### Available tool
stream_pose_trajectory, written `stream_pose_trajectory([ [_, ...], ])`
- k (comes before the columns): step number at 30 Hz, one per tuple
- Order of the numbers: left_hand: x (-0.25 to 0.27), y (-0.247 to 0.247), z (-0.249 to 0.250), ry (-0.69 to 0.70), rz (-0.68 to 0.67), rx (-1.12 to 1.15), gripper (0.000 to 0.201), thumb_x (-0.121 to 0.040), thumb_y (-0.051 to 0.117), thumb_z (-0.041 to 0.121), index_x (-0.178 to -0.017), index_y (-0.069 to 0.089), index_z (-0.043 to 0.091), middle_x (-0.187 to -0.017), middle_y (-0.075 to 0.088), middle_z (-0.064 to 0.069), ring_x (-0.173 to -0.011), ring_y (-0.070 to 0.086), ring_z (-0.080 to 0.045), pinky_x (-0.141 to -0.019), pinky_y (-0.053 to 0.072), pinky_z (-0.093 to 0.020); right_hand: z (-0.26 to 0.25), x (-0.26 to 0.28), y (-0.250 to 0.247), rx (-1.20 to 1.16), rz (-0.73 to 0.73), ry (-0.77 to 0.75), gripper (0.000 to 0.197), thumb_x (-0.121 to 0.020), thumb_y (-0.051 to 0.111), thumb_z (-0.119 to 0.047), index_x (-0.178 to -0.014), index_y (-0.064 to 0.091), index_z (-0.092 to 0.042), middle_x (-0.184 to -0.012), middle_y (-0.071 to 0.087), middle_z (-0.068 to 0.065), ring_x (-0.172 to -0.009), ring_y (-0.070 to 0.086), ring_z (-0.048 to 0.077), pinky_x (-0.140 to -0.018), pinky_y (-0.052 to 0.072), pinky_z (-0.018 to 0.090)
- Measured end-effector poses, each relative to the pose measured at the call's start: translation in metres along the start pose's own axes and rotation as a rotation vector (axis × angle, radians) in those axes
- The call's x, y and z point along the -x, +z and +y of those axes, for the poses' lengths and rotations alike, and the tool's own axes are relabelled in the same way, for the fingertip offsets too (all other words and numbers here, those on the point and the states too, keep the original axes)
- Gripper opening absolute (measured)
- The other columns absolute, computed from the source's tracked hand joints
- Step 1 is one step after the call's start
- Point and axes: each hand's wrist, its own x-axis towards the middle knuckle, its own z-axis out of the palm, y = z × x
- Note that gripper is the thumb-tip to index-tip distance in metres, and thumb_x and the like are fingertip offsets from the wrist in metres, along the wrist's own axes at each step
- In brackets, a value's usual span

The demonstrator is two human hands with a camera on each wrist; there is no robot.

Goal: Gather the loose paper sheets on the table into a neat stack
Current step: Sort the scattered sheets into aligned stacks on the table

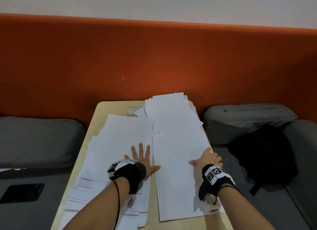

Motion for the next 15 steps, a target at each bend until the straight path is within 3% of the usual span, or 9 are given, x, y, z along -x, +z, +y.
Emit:
stream_pose_trajectory([
  [8,-0.001,0.0003,-0.0009,0.009,0.002,0.007,0.096,-0.084,0.038,0.07,-0.144,-0.023,0.027,-0.149,-0.036,-0.004,-0.136,-0.031,-0.038,-0.106,-0.01,-0.065,0.0014,0.0005,0.0002,-0.03,-0.028,-0.003,0.102,-0.071,0.075,-0.05,-0.144,0.017,-0.011,-0.143,0.033,0.02,-0.133,0.033,0.035,-0.108,0.03,0.047],
  [13,-0.0017,0.0009,-0.0012,0.009,0.004,0.005,0.096,-0.083,0.038,0.07,-0.144,-0.023,0.028,-0.149,-0.036,-0.003,-0.136,-0.031,-0.038,-0.107,-0.01,-0.065,0.006,-0.0043,0.0027,-0.091,-0.066,-0.033,0.103,-0.072,0.075,-0.046,-0.145,0.013,-0.009,-0.141,0.043,0.013,-0.132,0.038,0.033,-0.11,0.023,0.049],
  [15,-0.0017,0.0008,-0.001,0.01,0.006,0.004,0.096,-0.083,0.038,0.07,-0.144,-0.023,0.028,-0.149,-0.036,-0.003,-0.137,-0.03,-0.038,-0.107,-0.01,-0.065,0.0038,-0.0016,0.0011,-0.068,-0.05,-0.024,0.101,-0.073,0.075,-0.046,-0.144,0.015,-0.008,-0.144,0.037,0.014,-0.134,0.033,0.034,-0.11,0.026,0.048],
])
